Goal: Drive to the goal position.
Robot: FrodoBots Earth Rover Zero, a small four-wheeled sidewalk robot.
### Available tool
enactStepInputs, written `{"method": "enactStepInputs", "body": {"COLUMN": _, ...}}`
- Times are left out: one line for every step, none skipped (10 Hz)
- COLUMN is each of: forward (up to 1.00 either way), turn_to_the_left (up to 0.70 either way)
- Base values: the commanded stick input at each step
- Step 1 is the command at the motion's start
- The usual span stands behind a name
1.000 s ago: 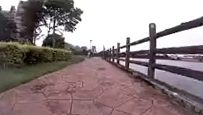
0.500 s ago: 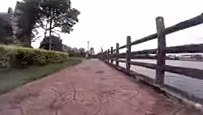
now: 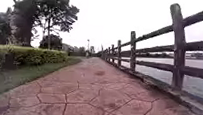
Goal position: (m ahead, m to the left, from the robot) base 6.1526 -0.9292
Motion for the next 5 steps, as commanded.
{"method": "enactStepInputs", "body": {"forward": 1.0, "turn_to_the_left": 0.37}}
{"method": "enactStepInputs", "body": {"forward": 1.0, "turn_to_the_left": 0.17}}
{"method": "enactStepInputs", "body": {"forward": 1.0, "turn_to_the_left": 0.0}}
{"method": "enactStepInputs", "body": {"forward": 1.0, "turn_to_the_left": 0.0}}
{"method": "enactStepInputs", "body": {"forward": 1.0, "turn_to_the_left": 0.0}}
